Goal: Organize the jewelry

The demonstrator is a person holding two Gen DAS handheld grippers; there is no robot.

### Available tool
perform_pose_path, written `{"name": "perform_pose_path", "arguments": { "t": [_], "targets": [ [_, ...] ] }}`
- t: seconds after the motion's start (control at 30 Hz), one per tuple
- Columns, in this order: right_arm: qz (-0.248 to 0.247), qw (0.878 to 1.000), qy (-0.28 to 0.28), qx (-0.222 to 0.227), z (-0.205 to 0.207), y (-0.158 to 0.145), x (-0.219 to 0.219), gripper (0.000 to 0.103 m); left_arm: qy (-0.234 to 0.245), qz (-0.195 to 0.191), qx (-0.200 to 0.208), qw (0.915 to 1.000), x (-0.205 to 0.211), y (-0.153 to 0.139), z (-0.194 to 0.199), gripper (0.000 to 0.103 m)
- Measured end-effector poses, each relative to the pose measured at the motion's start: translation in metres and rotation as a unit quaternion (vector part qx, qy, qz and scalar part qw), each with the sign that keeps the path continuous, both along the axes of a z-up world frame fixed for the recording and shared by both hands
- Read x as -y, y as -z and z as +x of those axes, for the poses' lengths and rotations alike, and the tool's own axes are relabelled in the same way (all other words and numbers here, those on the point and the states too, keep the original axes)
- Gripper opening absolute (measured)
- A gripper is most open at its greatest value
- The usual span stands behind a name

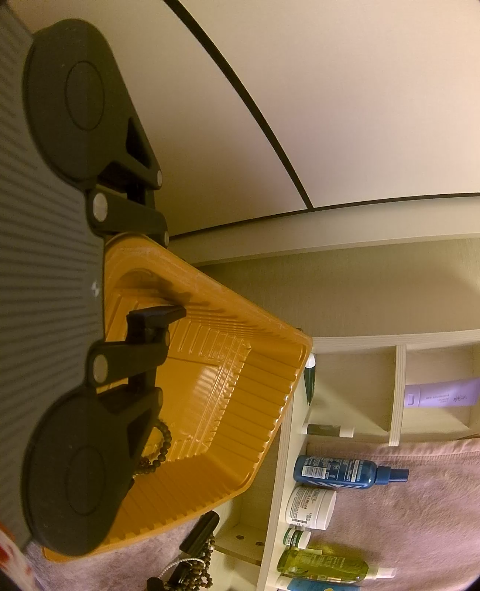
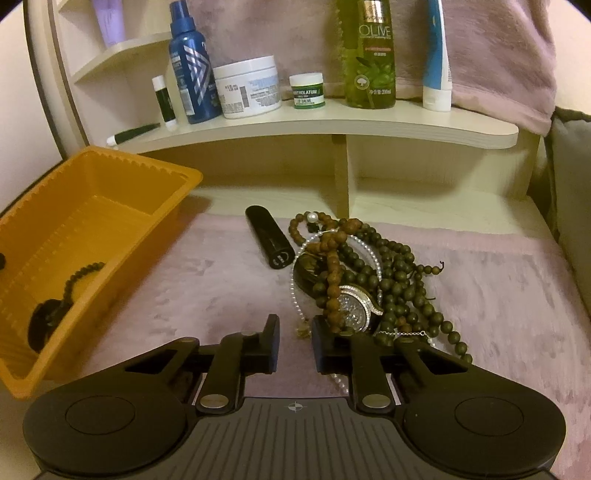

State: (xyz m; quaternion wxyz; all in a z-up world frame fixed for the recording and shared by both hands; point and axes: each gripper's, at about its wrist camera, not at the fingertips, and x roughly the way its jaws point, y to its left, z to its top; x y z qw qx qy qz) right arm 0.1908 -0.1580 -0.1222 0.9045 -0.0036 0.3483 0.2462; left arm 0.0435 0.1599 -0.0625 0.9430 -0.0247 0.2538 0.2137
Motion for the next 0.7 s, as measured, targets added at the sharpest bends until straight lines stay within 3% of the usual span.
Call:
{"name": "perform_pose_path", "arguments": {
  "t": [0.23, 0.53, 0.7],
  "targets": [
    [-0.018, 1.000, -0.001, 0.014, 0.001, 0.003, -0.006, 0.009, 0.000, 0.000, 0.000, 1.0000, 0.000, 0.000, 0.000, 0.019],
    [-0.027, 0.998, -0.019, 0.045, -0.011, -0.006, -0.006, 0.008, 0.000, -0.001, 0.000, 1.0000, 0.000, 0.000, 0.000, 0.019],
    [-0.031, 0.998, -0.043, 0.032, -0.016, -0.004, -0.009, 0.008, 0.000, -0.001, 0.000, 1.0000, 0.000, 0.000, 0.000, 0.019]
  ]
}}
